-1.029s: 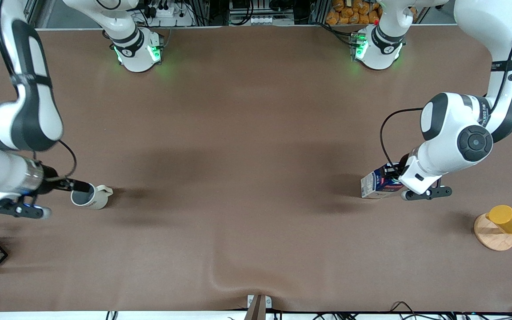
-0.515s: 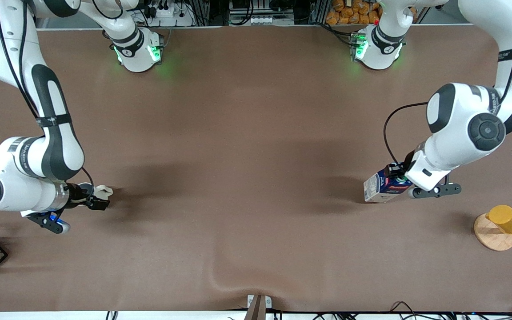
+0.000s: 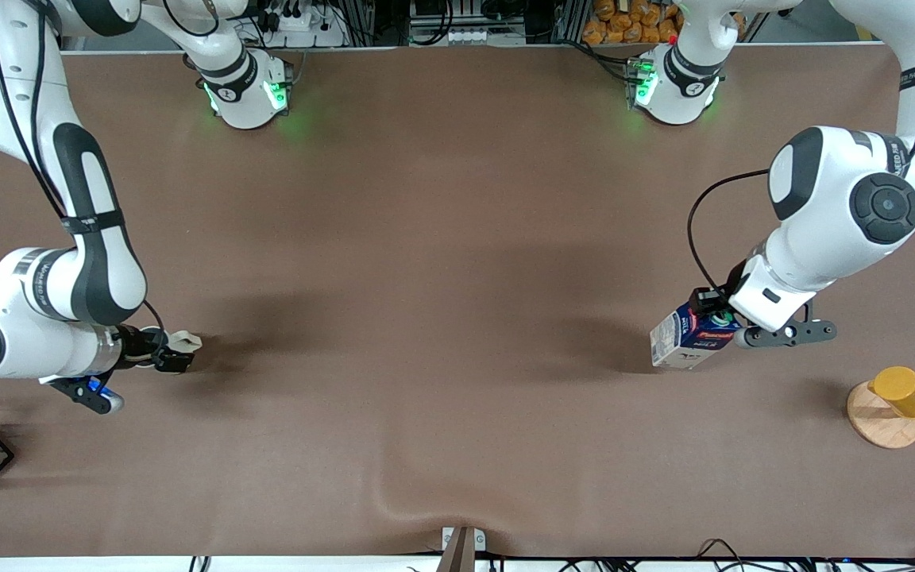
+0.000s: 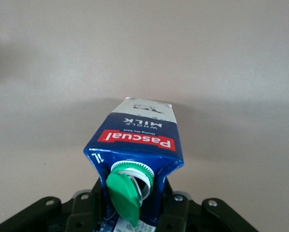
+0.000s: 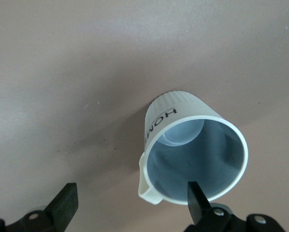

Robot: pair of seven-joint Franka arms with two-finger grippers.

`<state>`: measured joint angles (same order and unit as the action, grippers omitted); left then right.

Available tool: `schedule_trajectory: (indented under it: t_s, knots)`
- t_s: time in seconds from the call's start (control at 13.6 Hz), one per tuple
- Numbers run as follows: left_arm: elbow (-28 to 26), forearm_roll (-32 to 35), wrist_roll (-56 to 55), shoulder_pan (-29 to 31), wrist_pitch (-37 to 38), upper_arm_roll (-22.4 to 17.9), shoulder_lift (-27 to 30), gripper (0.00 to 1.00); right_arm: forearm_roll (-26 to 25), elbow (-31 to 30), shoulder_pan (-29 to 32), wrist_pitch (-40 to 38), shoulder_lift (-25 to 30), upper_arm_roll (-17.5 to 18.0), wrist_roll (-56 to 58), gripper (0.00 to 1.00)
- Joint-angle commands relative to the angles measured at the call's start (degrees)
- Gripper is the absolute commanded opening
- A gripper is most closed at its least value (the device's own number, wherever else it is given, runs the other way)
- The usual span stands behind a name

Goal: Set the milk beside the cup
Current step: 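Grasp the white mug rim with the right gripper while the left gripper holds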

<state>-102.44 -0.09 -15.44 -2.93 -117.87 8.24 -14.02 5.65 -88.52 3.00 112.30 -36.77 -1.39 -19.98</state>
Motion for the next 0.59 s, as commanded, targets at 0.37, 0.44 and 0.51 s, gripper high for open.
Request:
schedule_trajectory:
  t_s: [0.37, 0.44, 0.51]
  knots:
    - [3.91, 1.05, -0.65, -0.06, 0.45, 1.6, -0.05, 0.35, 0.59, -0.16, 1.48, 2.13, -2.25, 0.6, 0.64, 0.0]
    - [3.91, 1.05, -0.65, 0.03, 0.45, 1.69, 0.21, 0.35, 0.59, -0.25, 1.48, 2.04, -2.25, 0.6, 1.86, 0.0]
    - [4.35, 0.79, -0.73, -0.14, 0.45, 1.69, 0.22, 0.35, 0.59, -0.25, 1.57, 1.96, -2.17, 0.6, 2.66, 0.0]
